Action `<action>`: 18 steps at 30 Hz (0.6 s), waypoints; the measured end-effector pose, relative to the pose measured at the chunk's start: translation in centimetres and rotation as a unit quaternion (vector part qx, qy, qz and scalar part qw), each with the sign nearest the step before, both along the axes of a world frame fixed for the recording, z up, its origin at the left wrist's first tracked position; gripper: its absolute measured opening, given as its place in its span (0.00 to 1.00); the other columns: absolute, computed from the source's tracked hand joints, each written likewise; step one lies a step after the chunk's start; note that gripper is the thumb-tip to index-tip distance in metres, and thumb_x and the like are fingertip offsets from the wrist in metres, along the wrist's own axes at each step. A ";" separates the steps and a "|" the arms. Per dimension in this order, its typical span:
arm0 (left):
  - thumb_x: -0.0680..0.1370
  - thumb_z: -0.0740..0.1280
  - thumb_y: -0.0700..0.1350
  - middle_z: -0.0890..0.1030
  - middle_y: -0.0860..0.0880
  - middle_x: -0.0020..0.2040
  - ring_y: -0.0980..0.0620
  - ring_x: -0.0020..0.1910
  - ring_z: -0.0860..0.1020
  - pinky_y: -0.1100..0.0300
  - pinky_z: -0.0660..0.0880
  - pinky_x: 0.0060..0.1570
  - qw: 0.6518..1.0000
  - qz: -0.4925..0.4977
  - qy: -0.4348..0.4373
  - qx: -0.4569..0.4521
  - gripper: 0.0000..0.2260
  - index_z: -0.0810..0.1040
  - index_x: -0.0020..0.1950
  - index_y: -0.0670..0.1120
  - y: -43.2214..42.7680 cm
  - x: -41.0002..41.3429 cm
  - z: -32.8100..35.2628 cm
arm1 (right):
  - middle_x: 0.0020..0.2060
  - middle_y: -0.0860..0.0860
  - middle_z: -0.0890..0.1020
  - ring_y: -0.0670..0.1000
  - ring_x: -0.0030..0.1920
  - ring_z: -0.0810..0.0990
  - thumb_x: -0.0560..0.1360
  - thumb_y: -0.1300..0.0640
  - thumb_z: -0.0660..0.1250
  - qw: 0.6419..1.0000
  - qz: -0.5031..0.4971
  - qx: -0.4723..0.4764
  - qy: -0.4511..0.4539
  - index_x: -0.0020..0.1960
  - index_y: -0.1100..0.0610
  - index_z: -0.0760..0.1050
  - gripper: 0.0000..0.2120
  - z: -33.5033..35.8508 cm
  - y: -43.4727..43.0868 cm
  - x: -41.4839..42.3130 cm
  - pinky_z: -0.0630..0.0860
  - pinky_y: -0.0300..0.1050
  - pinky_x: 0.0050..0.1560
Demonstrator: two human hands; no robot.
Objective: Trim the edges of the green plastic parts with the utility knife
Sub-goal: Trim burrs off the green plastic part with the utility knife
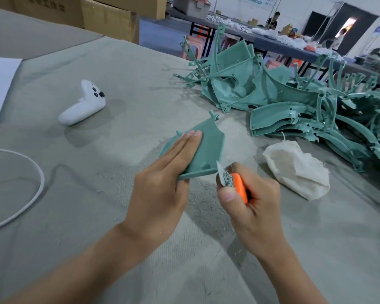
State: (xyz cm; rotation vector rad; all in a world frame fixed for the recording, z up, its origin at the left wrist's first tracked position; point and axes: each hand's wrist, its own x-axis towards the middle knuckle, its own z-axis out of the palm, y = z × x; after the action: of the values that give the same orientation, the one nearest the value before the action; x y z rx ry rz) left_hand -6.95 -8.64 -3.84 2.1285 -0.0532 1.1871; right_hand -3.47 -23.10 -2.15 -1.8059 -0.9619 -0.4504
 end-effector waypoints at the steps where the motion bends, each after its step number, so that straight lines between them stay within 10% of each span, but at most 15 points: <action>1: 0.70 0.61 0.28 0.71 0.51 0.65 0.55 0.66 0.69 0.65 0.64 0.67 1.000 -0.004 -0.003 0.003 0.26 0.74 0.67 0.40 0.0 0.0 0.0 | 0.25 0.52 0.62 0.45 0.26 0.60 0.79 0.33 0.57 1.000 0.000 0.000 0.003 0.31 0.61 0.64 0.33 0.0 0.0 0.0 0.57 0.32 0.28; 18: 0.72 0.57 0.34 0.72 0.49 0.66 0.54 0.67 0.70 0.69 0.57 0.70 0.996 -0.034 -0.009 0.076 0.22 0.74 0.66 0.39 -0.2 -0.1 -0.6 | 0.25 0.49 0.62 0.43 0.27 0.60 0.76 0.31 0.59 0.990 -0.073 0.036 0.111 0.31 0.48 0.60 0.25 0.2 -0.3 1.7 0.59 0.42 0.28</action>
State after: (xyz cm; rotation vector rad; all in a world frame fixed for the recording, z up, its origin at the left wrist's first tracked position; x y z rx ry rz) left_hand -7.03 -8.87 -4.45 2.2293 -0.2281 1.1956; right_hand -1.76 -23.41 -1.99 -1.8240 -0.6552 -0.3603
